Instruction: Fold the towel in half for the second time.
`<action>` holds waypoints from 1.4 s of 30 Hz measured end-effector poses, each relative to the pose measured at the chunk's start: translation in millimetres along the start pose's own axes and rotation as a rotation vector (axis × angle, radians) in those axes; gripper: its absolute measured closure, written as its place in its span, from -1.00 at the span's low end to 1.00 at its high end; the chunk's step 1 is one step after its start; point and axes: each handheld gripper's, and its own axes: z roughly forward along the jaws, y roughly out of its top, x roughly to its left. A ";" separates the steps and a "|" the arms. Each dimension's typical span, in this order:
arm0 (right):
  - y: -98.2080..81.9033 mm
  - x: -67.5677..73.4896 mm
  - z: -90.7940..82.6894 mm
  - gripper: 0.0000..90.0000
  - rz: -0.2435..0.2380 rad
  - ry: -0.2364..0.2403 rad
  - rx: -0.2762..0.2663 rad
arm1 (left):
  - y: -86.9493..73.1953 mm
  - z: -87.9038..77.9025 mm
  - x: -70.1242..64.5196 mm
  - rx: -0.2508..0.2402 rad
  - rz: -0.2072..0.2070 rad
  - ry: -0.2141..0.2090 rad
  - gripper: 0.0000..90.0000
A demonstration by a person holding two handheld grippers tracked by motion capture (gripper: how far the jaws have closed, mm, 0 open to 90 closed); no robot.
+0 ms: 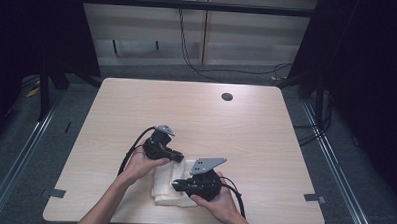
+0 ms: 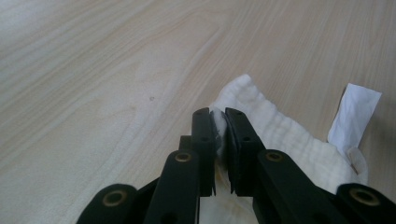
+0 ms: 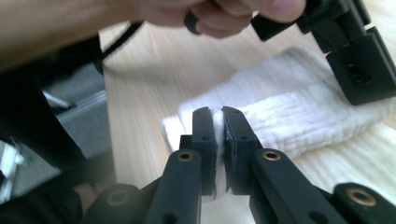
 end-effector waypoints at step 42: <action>-35.8 -38.7 -56.5 0.30 0.102 -0.223 0.030 | -22.4 -40.1 -5.4 -0.098 0.029 0.055 -0.15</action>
